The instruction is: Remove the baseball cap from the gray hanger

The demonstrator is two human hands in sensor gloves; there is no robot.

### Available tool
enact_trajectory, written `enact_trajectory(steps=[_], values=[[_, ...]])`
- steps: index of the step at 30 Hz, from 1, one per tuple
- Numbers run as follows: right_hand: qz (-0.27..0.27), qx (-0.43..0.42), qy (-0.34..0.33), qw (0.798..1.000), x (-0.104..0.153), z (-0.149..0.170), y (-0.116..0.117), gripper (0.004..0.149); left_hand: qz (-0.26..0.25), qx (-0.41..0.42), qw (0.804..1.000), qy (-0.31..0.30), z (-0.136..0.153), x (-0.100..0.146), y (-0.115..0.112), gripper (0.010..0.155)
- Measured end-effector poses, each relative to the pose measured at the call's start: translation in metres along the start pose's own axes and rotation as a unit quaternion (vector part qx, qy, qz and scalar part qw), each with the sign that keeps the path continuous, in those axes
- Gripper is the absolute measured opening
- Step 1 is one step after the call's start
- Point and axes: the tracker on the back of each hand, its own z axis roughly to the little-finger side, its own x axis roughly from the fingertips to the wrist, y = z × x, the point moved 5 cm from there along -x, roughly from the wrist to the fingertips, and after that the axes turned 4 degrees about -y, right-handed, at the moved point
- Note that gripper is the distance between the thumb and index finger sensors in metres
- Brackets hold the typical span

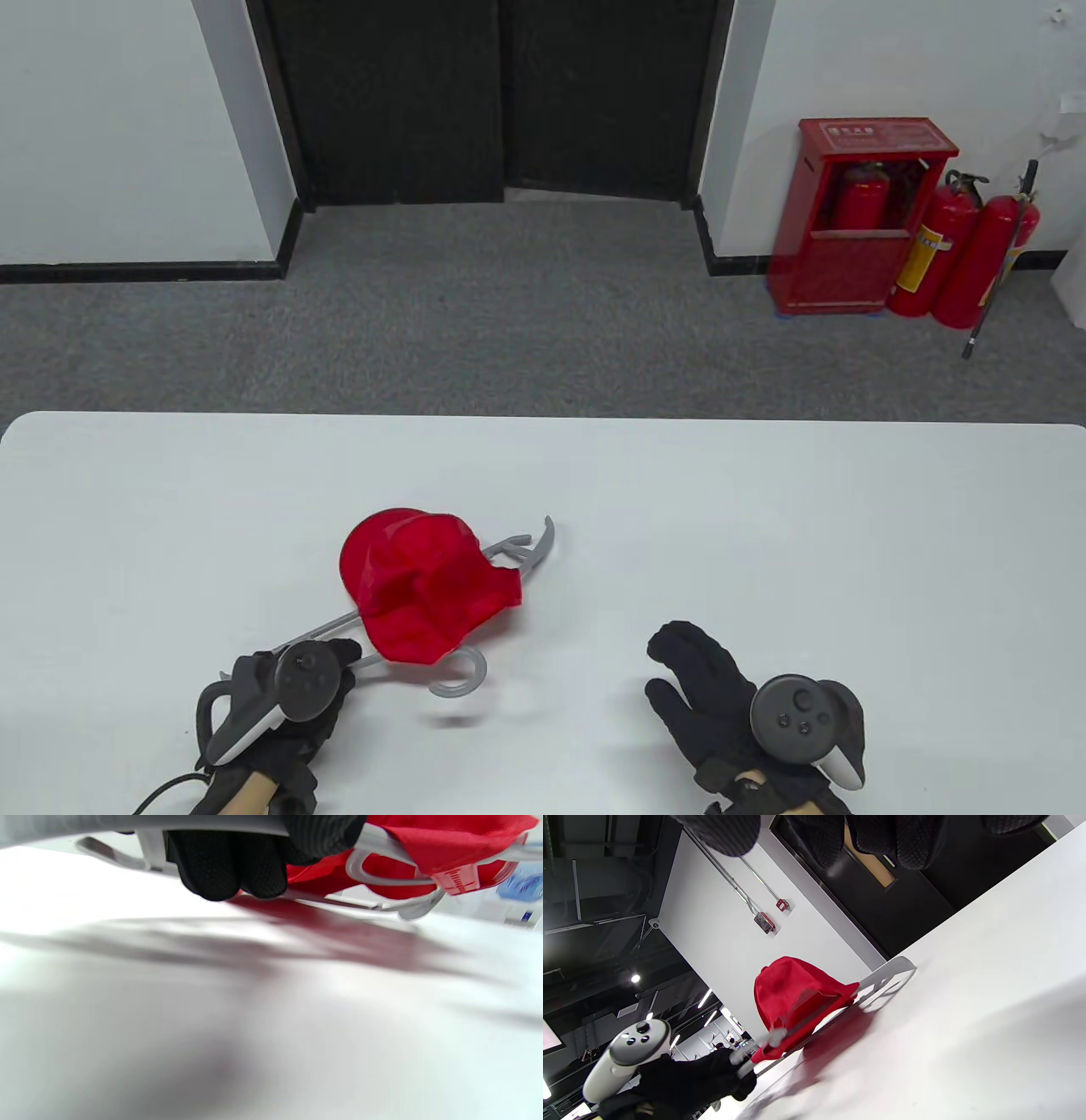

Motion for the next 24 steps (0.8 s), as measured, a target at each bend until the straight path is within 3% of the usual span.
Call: enact_trajectory(steps=[8, 13, 18, 24], values=[[-0.002, 0.0, -0.002, 1.0, 0.0, 0.0, 0.0, 0.063, -0.081, 0.129, 0.988, -0.016, 0.005, 0.015, 0.04, 0.046], [0.011, -0.003, -0.013, 1.0, 0.001, -0.003, -0.004, 0.063, -0.095, 0.201, 0.974, -0.032, 0.006, 0.024, 0.054, 0.045], [0.051, 0.038, -0.063, 0.996, 0.003, -0.019, -0.013, 0.063, -0.104, 0.265, 0.956, -0.073, -0.009, 0.03, 0.063, 0.045], [0.129, 0.12, -0.141, 0.974, 0.013, -0.051, -0.027, 0.064, -0.094, 0.304, 0.938, -0.14, -0.041, 0.037, 0.07, 0.045]])
